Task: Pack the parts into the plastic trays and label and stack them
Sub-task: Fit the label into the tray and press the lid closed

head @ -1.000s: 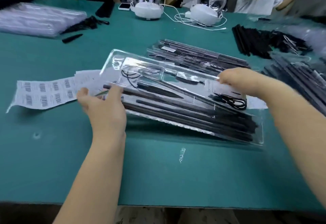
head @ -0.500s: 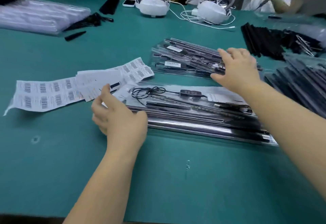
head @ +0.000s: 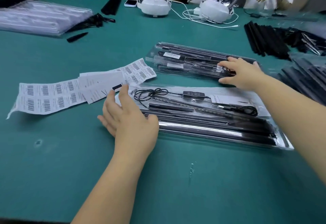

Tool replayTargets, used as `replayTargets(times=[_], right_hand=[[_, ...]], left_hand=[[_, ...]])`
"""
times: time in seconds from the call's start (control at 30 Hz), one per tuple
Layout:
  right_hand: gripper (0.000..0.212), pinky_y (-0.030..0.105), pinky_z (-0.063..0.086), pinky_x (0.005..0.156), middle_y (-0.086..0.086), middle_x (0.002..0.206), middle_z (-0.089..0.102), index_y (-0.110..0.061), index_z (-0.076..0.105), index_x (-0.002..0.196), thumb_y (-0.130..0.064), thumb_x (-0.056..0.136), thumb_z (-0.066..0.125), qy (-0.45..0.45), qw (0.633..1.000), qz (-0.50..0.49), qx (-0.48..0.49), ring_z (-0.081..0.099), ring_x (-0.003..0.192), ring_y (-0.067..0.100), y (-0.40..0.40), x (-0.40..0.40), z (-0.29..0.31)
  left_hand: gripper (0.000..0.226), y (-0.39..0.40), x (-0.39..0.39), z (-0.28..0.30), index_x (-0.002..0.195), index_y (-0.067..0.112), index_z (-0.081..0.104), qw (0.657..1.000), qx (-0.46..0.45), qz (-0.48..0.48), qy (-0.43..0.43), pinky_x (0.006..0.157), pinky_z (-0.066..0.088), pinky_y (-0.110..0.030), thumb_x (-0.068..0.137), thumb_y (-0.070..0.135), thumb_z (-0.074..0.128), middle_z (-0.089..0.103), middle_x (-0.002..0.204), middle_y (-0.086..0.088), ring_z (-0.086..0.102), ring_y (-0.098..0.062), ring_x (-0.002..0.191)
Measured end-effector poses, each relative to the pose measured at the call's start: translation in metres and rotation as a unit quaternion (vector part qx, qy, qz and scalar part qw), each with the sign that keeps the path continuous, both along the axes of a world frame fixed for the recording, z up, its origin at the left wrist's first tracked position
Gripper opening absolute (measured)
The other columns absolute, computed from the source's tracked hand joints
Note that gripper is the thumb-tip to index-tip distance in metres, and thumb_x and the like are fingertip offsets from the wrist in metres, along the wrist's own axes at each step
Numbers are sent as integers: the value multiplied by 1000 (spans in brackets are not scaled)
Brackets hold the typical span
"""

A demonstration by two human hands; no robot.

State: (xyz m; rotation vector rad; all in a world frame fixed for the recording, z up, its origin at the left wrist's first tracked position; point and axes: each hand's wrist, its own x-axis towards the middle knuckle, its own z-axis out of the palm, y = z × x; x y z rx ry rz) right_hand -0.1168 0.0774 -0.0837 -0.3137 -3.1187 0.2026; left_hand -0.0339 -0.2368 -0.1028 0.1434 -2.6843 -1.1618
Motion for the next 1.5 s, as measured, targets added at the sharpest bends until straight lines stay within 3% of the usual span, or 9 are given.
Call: replayTargets(times=[0.3,0.5,0.6,0.93,1.03,1.1,1.2,1.33,1.5], right_hand=[[76,56,-2,115,4,160,9,-38,10,150,-38,90,56,-18,996,-15,90,-1,146,30,6,2,-7],[41,32,33,97,5,117,58,-15,54,125,-16,84,55,316,938,-45,-131,47,115,25,-26,43,5],[28,28,37,78,-5,103,61,-22,59,114,-21,88,51,216,961,-72,-156,54,94,18,-38,69,7],[50,34,34,101,12,141,48,-7,49,136,-26,89,53,83,940,-280,-178,45,126,29,-10,148,-6],[33,35,41,76,21,105,61,5,59,114,-15,88,57,114,930,-277,-215,56,92,32,-8,147,-6],[8,32,30,57,13,72,49,-1,62,91,-6,85,60,151,903,-267,-302,42,64,23,-6,146,-4],[28,20,39,59,-1,72,57,-16,62,106,3,85,60,220,833,-230,-453,50,61,13,-2,146,8],[31,14,51,63,-12,64,66,-21,65,81,9,80,60,327,752,-156,-550,62,62,3,5,152,26],[24,2,40,60,3,85,67,-25,64,84,-6,76,76,301,892,-160,-298,55,67,2,15,167,4]], left_hand=[[78,-2,-2,-3,145,23,21,1000,-21,6,-16,116,0,-43,78,15,61,11,152,-6,8,-25,140],[85,-6,-6,-3,144,25,20,999,-30,18,-38,111,6,-46,73,28,67,8,153,-8,4,-22,139],[82,-11,-6,-3,142,25,23,997,-51,23,-43,109,10,-47,73,36,66,12,153,-9,7,-24,138],[30,-58,-34,6,111,14,56,991,96,18,-92,69,47,-33,82,24,56,67,84,-7,62,-29,79],[25,-62,-40,12,81,-7,62,975,161,-18,-150,59,42,-31,78,18,60,64,72,-25,53,-25,58],[19,-63,-43,19,74,1,66,964,209,-38,-161,55,40,-28,80,19,66,62,71,-17,48,-22,54],[12,-68,-50,30,73,22,71,952,267,-68,-131,55,38,-24,84,21,67,60,71,2,46,-13,61],[21,-75,-57,47,71,31,75,952,286,-95,-53,48,39,-16,84,17,66,60,59,16,41,-6,49],[24,-85,-49,46,86,22,75,938,289,-176,-78,51,52,-18,88,6,57,74,75,2,65,-12,56]])
